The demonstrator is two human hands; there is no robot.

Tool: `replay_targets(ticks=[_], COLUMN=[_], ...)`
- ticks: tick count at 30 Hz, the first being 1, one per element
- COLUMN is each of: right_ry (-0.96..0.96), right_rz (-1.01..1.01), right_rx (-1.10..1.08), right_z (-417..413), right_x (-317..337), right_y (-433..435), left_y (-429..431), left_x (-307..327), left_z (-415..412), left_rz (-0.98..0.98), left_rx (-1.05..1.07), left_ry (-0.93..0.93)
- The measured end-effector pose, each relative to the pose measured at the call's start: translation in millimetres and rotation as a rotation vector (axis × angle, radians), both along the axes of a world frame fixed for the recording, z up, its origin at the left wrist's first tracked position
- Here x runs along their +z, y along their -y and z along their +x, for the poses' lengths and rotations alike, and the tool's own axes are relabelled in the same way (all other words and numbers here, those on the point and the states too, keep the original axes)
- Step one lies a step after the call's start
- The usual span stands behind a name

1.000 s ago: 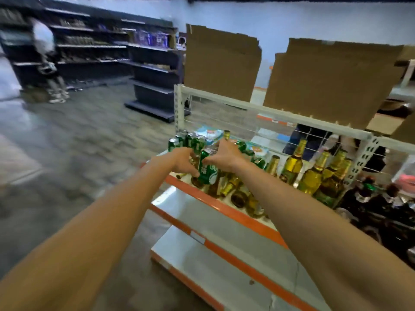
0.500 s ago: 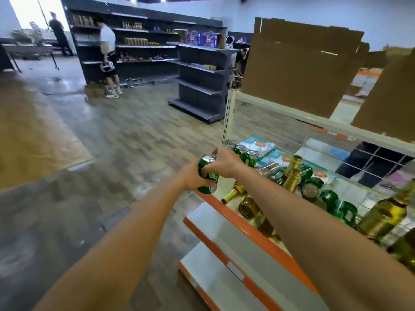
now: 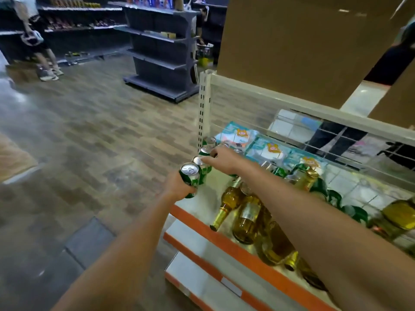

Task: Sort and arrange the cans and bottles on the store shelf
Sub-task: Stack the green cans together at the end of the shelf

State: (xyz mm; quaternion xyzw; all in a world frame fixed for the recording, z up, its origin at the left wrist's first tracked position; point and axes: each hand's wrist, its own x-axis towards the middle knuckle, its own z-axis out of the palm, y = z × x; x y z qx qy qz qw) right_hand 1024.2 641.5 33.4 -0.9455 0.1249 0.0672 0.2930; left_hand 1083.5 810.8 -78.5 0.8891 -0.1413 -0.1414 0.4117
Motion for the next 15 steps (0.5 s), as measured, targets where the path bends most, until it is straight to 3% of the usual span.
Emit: replay_targets(ticks=[5,15], right_ry=[-0.086,-0.144], right_rz=[-0.016,-0.030], right_rx=[-0.111,-0.218], right_z=[20.1,37.4], right_x=[-27.8,-48.9], right_y=[14.1,3.5], left_y=[5.5,4.7], left_x=[-31.5,-45.1], left_z=[25.8,65.8], left_rz=[0.100,0.011], left_rx=[-0.074,-0.227], left_ry=[-0.024,-0.021])
